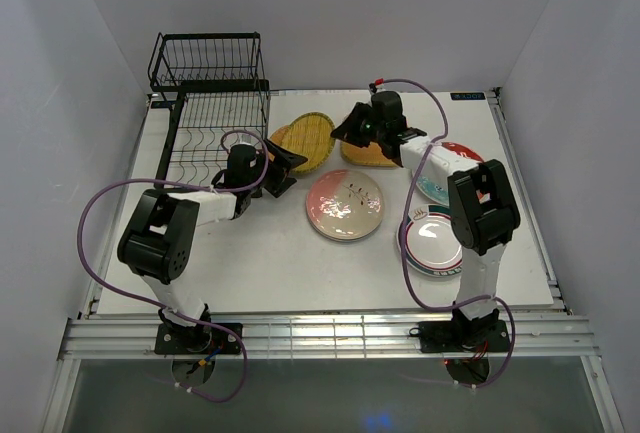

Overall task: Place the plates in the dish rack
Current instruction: Pick up the plate at the center of the board.

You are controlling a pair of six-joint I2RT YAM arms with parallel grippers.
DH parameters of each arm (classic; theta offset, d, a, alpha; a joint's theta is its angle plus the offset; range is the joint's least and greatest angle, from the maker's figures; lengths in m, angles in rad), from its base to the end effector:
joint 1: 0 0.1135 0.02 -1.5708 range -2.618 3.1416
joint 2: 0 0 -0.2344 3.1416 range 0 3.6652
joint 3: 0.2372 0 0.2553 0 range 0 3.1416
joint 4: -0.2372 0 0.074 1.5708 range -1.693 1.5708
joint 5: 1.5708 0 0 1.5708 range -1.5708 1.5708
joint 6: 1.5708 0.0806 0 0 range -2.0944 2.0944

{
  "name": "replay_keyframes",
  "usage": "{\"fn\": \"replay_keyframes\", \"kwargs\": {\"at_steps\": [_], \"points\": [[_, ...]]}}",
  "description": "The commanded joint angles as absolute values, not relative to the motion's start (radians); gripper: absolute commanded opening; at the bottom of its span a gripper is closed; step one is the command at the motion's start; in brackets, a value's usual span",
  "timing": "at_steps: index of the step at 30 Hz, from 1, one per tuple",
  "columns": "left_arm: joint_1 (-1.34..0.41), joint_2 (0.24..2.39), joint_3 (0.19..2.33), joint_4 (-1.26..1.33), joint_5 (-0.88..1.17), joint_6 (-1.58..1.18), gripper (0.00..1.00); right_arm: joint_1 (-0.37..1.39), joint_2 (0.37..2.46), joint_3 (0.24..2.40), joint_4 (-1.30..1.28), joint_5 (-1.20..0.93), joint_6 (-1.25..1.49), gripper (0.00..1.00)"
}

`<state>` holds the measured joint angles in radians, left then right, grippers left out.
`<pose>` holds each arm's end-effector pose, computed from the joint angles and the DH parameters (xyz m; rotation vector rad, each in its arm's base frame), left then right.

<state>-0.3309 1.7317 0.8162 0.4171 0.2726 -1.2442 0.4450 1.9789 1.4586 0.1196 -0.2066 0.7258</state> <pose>0.3613 -0.1471 0.1122 -0.8423 2.1378 -1.1860 0.4432 0.2297 0.1977 0.1502 2.0873 0.9445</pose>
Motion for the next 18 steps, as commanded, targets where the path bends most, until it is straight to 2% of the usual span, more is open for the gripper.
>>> {"fn": "replay_keyframes", "kwargs": {"at_steps": [1,9,18], "points": [[-0.328,1.69,0.793,0.416,0.249,-1.195,0.89,0.408,1.87,1.413,0.199,-0.261,0.758,0.08],[-0.33,1.628,0.697,0.632,0.244,-1.155,0.9,0.353,1.721,1.255,0.261,-0.319,0.791,0.08],[-0.334,1.632,0.677,0.713,0.293,-1.155,0.92,0.33,1.591,1.125,0.296,-0.376,0.81,0.08]]}}
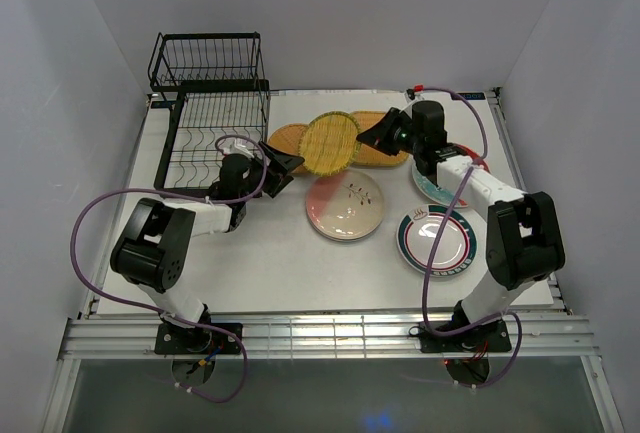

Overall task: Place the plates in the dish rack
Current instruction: Pick up the plate at the center of the board, then insert the plate into the dish rack.

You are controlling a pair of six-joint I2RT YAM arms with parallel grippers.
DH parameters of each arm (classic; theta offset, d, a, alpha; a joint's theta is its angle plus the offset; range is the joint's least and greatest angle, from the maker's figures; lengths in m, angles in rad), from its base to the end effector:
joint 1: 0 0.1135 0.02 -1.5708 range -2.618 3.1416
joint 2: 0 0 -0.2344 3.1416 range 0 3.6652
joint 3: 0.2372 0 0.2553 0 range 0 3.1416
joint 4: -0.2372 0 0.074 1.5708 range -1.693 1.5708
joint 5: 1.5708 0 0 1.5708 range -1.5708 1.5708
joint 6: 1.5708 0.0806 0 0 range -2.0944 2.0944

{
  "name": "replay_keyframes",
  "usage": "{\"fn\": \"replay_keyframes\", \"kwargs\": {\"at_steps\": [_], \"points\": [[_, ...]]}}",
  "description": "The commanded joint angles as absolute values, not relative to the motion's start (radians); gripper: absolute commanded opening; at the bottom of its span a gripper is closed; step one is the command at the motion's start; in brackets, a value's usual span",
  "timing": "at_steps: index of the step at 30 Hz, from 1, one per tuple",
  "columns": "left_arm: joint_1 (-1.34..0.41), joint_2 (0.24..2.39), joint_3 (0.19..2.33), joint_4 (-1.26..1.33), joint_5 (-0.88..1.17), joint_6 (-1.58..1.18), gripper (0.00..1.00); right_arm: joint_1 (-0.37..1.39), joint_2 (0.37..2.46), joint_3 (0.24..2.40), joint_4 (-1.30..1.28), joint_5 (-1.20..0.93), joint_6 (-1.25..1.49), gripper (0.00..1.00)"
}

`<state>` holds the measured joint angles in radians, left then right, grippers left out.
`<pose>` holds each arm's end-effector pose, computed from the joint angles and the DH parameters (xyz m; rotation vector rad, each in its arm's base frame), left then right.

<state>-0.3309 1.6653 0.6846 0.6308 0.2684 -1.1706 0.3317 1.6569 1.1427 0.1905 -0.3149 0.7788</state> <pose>0.3454 -0.1413 0.1220 -0.6790 2.0108 -1.2170 0.3971 0.1632 0.2293 0.2215 2.0078 1.0317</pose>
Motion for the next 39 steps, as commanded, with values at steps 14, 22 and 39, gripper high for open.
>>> {"fn": "replay_keyframes", "kwargs": {"at_steps": [14,22,39], "points": [[-0.336,1.658,0.658,0.851,0.391,-1.164,0.8,0.331,1.513,1.005,0.393,-0.466,0.865,0.08],[-0.337,1.674,0.66,0.87,0.41,-1.169,0.7,0.33,1.485,0.947,0.428,-0.485,0.871,0.08],[-0.337,1.68,0.658,0.908,0.428,-1.161,0.13,0.33,1.46,0.897,0.374,-0.465,0.769,0.08]]}}
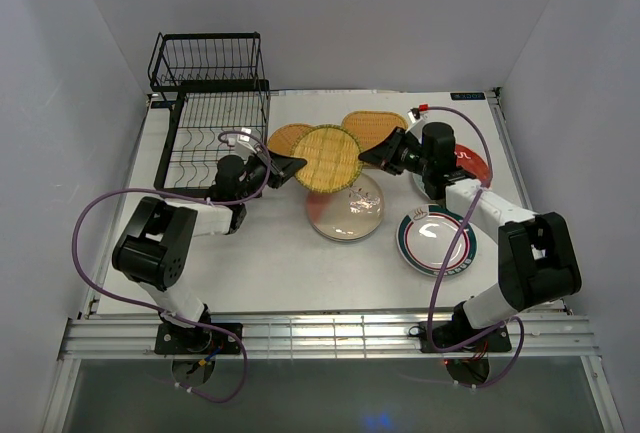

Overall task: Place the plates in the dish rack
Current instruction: Insert the plate into the dish rack.

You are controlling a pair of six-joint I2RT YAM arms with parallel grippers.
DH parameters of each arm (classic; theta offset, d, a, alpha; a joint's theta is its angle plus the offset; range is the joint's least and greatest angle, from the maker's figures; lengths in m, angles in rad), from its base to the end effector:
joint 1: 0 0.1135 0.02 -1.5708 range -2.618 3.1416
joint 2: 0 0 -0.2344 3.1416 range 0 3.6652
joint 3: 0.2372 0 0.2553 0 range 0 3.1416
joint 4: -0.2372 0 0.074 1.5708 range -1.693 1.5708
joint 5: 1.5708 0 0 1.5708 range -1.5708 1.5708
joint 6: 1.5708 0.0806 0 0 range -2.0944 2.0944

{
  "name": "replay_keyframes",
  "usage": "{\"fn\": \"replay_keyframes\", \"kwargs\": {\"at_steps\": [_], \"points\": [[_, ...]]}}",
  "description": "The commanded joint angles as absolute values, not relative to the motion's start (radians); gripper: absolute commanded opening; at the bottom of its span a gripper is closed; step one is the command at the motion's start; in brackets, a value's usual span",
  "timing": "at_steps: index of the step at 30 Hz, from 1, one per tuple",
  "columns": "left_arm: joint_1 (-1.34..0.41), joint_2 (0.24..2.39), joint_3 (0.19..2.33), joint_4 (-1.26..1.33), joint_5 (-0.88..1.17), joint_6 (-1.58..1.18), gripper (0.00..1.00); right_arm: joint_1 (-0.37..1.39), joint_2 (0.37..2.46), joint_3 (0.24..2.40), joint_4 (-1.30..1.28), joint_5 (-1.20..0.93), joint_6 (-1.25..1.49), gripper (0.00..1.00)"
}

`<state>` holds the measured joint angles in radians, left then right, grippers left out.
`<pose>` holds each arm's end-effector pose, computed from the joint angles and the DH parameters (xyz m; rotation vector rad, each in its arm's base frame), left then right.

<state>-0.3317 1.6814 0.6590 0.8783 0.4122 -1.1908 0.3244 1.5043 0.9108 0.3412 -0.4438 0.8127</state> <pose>0.3419 -0.1519 0.1447 -0.4815 1.8812 -1.4299 0.3547 0.1558 0.2217 0.1400 1.9662 1.1793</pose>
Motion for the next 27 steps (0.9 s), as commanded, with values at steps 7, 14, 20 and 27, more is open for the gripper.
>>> {"fn": "replay_keyframes", "kwargs": {"at_steps": [7,14,20,27], "points": [[-0.336,1.684,0.675,0.91,0.41,-1.098,0.0,0.33,1.45,0.873,0.331,-0.43,0.697,0.4],[-0.336,1.635,0.684,0.913,0.386,-0.93,0.0,0.33,1.387,0.832,0.275,-0.356,0.637,0.75],[-0.318,1.582,0.707,0.884,0.448,-0.792,0.0,0.331,1.261,0.721,0.27,-0.285,0.609,0.84],[-0.229,1.471,0.779,0.803,0.584,-0.667,0.0,0.33,1.154,0.575,0.299,-0.178,0.575,0.87]]}}
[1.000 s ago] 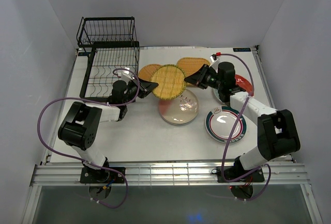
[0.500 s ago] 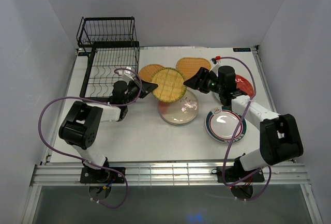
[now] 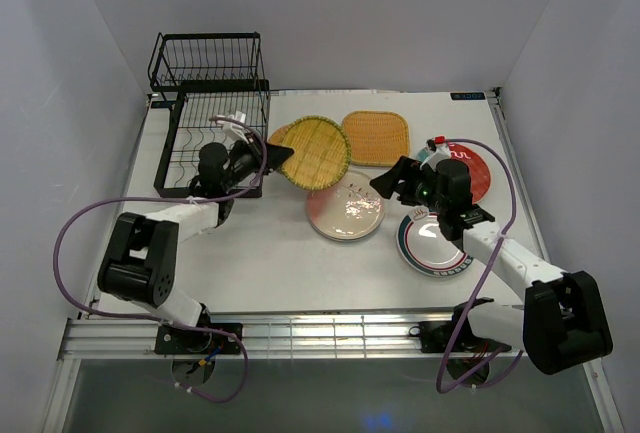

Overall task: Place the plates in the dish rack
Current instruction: Insert the plate into the dish rack.

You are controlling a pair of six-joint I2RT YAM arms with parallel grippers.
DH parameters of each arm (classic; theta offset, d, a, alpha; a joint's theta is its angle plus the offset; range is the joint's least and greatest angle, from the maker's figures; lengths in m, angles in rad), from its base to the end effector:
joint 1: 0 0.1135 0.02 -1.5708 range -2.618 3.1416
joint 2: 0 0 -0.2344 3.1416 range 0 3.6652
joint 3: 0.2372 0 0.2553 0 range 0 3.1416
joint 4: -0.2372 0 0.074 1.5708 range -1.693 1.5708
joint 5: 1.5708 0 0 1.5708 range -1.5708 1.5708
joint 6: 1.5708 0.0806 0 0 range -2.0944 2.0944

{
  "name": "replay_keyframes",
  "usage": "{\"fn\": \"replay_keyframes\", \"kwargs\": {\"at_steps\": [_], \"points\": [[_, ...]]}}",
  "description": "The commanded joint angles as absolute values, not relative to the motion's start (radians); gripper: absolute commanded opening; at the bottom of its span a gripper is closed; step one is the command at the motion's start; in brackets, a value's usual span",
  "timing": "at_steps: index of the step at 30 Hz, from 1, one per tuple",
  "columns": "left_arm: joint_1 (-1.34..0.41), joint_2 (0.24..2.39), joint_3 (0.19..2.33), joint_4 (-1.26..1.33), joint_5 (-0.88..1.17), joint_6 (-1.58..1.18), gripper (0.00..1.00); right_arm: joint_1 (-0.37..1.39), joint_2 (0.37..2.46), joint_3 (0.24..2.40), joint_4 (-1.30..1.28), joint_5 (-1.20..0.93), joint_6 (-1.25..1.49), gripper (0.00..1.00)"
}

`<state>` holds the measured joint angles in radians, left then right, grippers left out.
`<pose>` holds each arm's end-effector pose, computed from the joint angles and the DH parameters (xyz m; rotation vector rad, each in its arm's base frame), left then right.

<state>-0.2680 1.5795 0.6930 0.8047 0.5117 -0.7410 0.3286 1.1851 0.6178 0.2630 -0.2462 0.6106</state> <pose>0.3456 -0.1358 0.1817 0.0000 1.7825 -1.1686 0.2951 0.1214 0.2023 0.0988 1.9583 0.8641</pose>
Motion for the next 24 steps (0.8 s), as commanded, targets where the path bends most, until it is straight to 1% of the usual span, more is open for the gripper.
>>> {"fn": "replay_keyframes", "kwargs": {"at_steps": [1,3,5,8,10,15,17,21,24], "points": [[-0.204,1.459,0.793,0.74,0.581,-0.666,0.0,0.33,1.147,0.563,0.308,-0.17,0.575,0.87],[-0.183,1.415,0.825,0.686,0.574,-0.628,0.0,0.33,1.149,0.535,0.336,-0.167,0.584,0.86],[-0.166,1.343,0.83,0.618,0.487,-0.562,0.0,0.33,1.158,0.528,0.351,-0.181,0.587,0.86],[-0.143,1.27,0.836,0.562,0.451,-0.502,0.0,0.33,1.17,0.529,0.353,-0.199,0.591,0.86],[-0.135,1.204,0.882,0.456,0.385,-0.44,0.0,0.33,1.177,0.526,0.357,-0.209,0.592,0.86],[-0.124,1.108,1.02,0.312,0.224,-0.287,0.0,0.33,1.189,0.525,0.362,-0.218,0.592,0.86],[-0.123,1.098,1.066,0.278,0.152,-0.258,0.0,0.33,1.189,0.526,0.362,-0.219,0.591,0.86],[-0.1,1.1,1.173,0.229,0.078,-0.193,0.0,0.331,1.186,0.525,0.362,-0.229,0.588,0.86],[-0.063,1.117,1.239,0.225,0.077,-0.161,0.0,0.33,1.192,0.532,0.36,-0.248,0.584,0.86]]}}
